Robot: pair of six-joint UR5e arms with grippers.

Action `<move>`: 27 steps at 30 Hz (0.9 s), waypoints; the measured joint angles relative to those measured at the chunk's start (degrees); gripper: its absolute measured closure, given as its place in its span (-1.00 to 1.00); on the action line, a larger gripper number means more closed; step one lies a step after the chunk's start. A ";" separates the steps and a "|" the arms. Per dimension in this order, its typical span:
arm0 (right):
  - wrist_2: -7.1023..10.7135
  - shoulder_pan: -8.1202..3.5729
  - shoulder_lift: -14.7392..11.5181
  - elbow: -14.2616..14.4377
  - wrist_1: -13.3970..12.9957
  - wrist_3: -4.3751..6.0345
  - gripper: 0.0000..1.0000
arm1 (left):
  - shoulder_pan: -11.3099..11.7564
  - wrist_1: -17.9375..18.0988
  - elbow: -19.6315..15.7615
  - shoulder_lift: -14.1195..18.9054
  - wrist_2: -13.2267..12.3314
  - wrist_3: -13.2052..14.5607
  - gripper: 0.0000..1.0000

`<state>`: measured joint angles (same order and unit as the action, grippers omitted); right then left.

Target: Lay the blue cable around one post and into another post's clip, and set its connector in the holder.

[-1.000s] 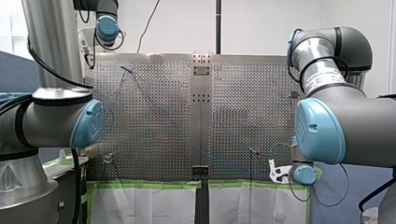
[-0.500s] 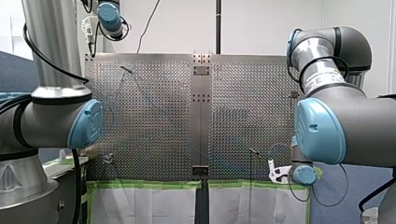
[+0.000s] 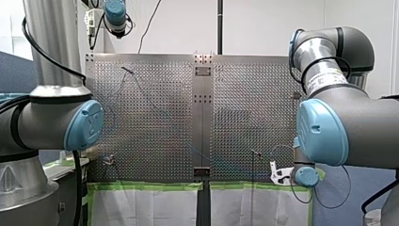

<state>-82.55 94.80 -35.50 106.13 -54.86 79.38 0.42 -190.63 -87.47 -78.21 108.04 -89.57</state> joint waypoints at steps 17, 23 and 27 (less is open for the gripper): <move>0.01 0.20 0.00 0.00 0.08 0.00 1.00 | -3.01 -8.78 -1.59 -1.26 3.57 4.09 -1.00; 0.02 0.39 0.00 0.00 0.17 -0.07 1.00 | -3.21 -11.76 -1.58 -1.30 3.64 3.94 -1.00; 0.01 0.42 -0.01 0.00 0.18 -0.08 1.00 | -3.18 -13.70 -1.59 -1.34 3.96 3.90 -1.00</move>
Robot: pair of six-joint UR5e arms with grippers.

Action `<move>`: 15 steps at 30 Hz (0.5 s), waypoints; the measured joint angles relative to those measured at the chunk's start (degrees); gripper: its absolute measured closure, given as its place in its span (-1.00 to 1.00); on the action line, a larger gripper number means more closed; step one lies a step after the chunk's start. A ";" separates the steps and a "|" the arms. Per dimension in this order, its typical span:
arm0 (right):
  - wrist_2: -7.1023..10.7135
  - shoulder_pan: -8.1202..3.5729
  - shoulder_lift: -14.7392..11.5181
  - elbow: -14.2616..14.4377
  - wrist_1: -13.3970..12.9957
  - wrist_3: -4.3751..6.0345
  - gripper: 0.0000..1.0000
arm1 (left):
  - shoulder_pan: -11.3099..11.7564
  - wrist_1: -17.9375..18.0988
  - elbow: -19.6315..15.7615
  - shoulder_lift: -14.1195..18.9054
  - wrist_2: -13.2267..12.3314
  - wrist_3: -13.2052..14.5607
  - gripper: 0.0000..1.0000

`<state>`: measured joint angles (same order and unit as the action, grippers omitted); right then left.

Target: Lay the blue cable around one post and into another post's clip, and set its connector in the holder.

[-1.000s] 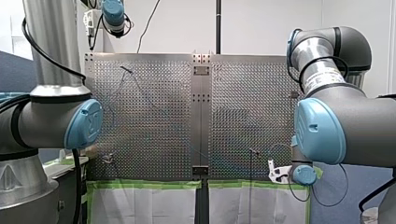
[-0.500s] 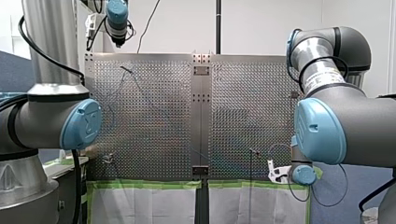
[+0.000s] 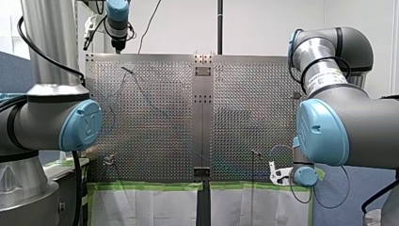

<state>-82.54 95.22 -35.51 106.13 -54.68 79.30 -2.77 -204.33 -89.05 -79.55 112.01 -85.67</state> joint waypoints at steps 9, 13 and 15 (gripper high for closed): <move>0.08 0.09 0.02 0.00 -0.07 0.00 1.00 | 0.01 -4.79 -0.01 -0.09 2.82 -0.27 -1.00; 0.09 0.10 0.01 -0.01 -0.08 0.00 1.00 | -0.01 -6.75 -0.01 -0.10 3.04 -0.28 -1.00; 0.09 0.10 0.00 -0.01 -0.06 0.00 1.00 | 0.00 -7.56 -0.02 -0.10 3.06 -0.30 -1.00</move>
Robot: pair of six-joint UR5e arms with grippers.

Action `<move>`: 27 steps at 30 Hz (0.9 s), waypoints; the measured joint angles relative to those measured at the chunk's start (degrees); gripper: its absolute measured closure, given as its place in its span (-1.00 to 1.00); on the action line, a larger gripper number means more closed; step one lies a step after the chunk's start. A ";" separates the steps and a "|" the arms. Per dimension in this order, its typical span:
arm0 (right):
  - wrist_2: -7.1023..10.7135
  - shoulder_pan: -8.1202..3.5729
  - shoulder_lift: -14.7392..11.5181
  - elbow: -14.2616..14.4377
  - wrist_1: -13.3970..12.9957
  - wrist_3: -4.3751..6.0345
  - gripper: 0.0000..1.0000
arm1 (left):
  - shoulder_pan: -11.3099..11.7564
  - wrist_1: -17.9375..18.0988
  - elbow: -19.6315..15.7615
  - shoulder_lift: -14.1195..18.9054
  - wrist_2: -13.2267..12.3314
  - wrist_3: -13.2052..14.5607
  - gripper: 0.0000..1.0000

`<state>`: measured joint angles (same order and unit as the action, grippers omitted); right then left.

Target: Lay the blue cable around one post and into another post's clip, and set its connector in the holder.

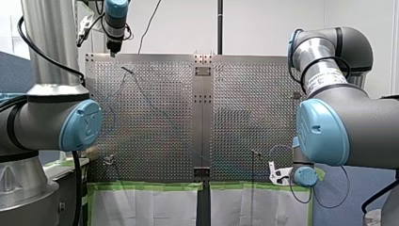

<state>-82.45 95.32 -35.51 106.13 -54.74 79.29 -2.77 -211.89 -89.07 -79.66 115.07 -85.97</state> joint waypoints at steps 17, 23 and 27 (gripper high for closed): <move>0.00 0.02 0.02 0.00 0.06 -0.08 1.00 | -0.32 -2.78 0.00 0.02 0.02 -0.16 -1.00; 0.00 0.04 0.02 0.01 0.06 -0.08 1.00 | -0.40 -2.83 0.03 0.01 0.02 -0.16 -1.00; 0.00 0.05 0.02 0.01 0.06 -0.08 1.00 | -0.44 -2.83 0.01 0.04 0.02 -0.15 -1.00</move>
